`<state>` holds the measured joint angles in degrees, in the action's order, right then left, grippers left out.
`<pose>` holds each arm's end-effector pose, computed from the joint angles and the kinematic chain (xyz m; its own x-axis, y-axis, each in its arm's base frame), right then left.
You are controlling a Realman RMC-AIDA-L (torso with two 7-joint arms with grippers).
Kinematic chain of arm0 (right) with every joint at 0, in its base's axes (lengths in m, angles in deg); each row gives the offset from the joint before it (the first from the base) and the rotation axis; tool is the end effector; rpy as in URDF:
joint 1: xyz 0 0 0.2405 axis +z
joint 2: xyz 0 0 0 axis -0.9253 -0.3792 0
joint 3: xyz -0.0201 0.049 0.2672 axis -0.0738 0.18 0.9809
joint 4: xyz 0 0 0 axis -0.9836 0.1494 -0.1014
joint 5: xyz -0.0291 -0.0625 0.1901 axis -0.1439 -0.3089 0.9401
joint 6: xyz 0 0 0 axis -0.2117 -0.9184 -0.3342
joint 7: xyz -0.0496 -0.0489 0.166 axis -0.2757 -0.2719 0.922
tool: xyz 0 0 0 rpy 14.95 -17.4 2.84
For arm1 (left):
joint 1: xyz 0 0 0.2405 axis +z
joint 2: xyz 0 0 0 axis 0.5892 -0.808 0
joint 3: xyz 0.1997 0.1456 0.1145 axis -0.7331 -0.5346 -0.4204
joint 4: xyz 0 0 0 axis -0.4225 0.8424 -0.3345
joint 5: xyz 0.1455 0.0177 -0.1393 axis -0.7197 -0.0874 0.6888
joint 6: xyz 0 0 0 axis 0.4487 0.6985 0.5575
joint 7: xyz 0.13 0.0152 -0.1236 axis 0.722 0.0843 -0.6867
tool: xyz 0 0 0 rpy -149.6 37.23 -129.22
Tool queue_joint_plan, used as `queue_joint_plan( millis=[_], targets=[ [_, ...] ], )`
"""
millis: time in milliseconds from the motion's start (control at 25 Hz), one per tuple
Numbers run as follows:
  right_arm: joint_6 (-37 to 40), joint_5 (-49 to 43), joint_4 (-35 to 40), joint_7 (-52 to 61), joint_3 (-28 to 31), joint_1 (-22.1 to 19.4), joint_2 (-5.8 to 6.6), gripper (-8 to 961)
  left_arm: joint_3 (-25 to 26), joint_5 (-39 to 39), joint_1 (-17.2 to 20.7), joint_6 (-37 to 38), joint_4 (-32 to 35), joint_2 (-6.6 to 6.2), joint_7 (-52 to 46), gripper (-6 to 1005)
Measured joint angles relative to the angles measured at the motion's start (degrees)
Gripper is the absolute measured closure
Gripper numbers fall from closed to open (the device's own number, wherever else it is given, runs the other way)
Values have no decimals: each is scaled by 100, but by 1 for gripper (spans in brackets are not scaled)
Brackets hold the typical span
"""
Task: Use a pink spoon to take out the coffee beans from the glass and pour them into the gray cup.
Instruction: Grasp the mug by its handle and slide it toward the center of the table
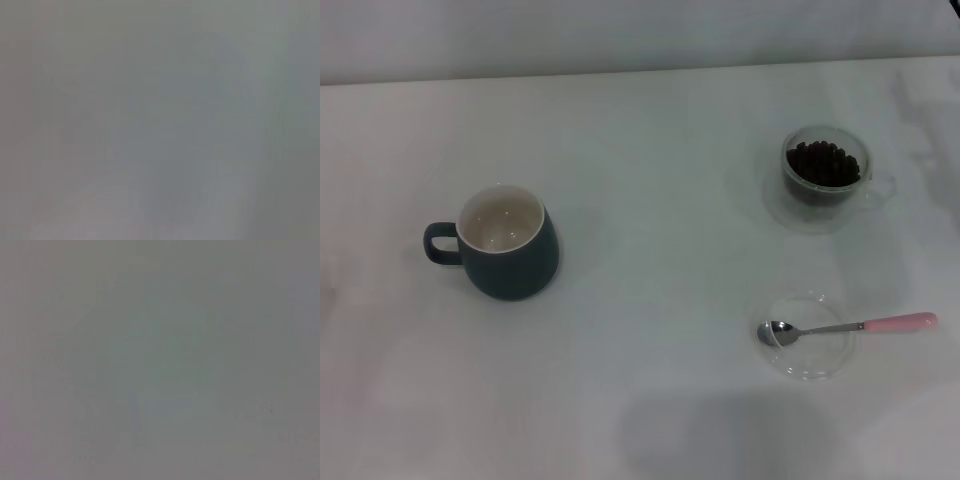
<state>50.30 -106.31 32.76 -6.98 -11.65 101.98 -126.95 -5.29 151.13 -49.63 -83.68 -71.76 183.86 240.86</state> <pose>0.3579 0.4292 0.0689 0.6946 0.0739 -0.7156 -0.7184 0.1227 -0.6847 -0.3832 0.2745 0.0075 0.6453 -0.0454 0.7626 0.7517 -0.1399 -0.6444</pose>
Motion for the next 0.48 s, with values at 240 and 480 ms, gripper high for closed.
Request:
queue_joint_plan(
  millis=[240,480],
  targets=[
    [-32,2,88,-2,0,77,13,137,-8,-1352,55,-44,340,-10,-164,164],
    [-38,2,110,-3,-29,161,15,140,-10,-1803,-248,453,437,-2,-151,165]
  ],
)
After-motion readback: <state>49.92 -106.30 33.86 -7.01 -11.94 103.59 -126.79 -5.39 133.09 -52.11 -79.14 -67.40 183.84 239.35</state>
